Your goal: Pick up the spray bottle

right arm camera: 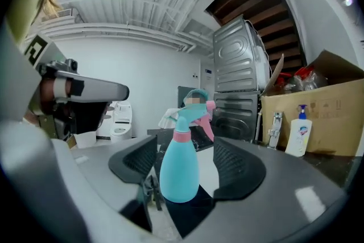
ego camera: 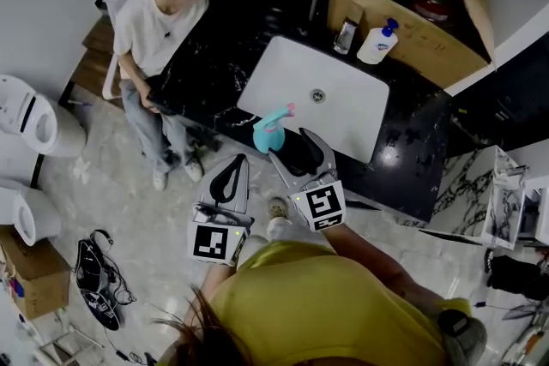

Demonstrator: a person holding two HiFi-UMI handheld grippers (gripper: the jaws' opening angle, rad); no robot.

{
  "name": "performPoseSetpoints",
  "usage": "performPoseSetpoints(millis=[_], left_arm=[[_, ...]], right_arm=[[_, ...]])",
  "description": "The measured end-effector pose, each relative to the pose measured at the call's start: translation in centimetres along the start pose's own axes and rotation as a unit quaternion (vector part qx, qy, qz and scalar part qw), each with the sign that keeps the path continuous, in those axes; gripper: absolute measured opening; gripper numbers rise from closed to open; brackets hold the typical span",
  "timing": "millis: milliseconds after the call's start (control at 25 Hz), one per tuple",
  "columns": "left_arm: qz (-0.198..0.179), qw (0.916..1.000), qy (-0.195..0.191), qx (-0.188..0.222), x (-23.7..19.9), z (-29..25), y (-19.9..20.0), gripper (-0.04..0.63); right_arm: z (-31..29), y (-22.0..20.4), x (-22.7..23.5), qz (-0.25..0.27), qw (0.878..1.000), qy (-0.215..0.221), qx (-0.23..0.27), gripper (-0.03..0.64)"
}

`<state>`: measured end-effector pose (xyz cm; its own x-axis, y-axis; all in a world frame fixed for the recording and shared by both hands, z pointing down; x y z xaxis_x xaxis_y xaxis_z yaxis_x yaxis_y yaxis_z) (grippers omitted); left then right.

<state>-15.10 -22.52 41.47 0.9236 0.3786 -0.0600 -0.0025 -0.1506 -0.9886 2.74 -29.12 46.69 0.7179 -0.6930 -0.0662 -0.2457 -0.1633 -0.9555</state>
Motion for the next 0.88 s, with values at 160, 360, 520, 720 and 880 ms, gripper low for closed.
performPoseSetpoints(millis=[160, 360, 520, 720, 880], left_arm=[[0.004, 0.9999, 0.004, -0.009, -0.6, -1.4, -0.4, -0.002], [0.011, 0.9998, 0.003, -0.017, -1.2, -2.1, -0.6, -0.002], [0.004, 0.9997, -0.009, -0.020, -2.1, -3.0, -0.1, -0.002], [-0.004, 0.9995, -0.019, -0.026, -3.5, -3.7, 0.6, -0.002], [-0.002, 0.9992, -0.025, -0.032, -4.5, -4.1, 1.1, -0.002]], right_arm=[[-1.6, -1.0, 0.7, 0.000, 1.000, 0.019, -0.015, 0.314], [-3.1, -2.5, 0.7, -0.020, 0.998, 0.043, -0.036, 0.347], [-5.1, -2.8, 0.8, -0.025, 0.997, 0.057, -0.051, 0.408], [-6.8, -3.2, 0.4, -0.020, 0.994, 0.070, -0.080, 0.445], [-8.1, -3.8, 0.3, -0.017, 0.992, 0.068, -0.105, 0.445]])
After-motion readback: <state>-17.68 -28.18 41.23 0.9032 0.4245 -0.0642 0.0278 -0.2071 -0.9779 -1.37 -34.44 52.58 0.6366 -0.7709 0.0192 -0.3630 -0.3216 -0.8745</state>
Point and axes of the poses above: the fingertips, and each gripper's own axes: z backward along the fingers, x to its right, y out of its top, the point moved 10 cm from there along z, backward along the fingers, and after that the axes turned 5 degrees about -x, right-handed, at the moved point
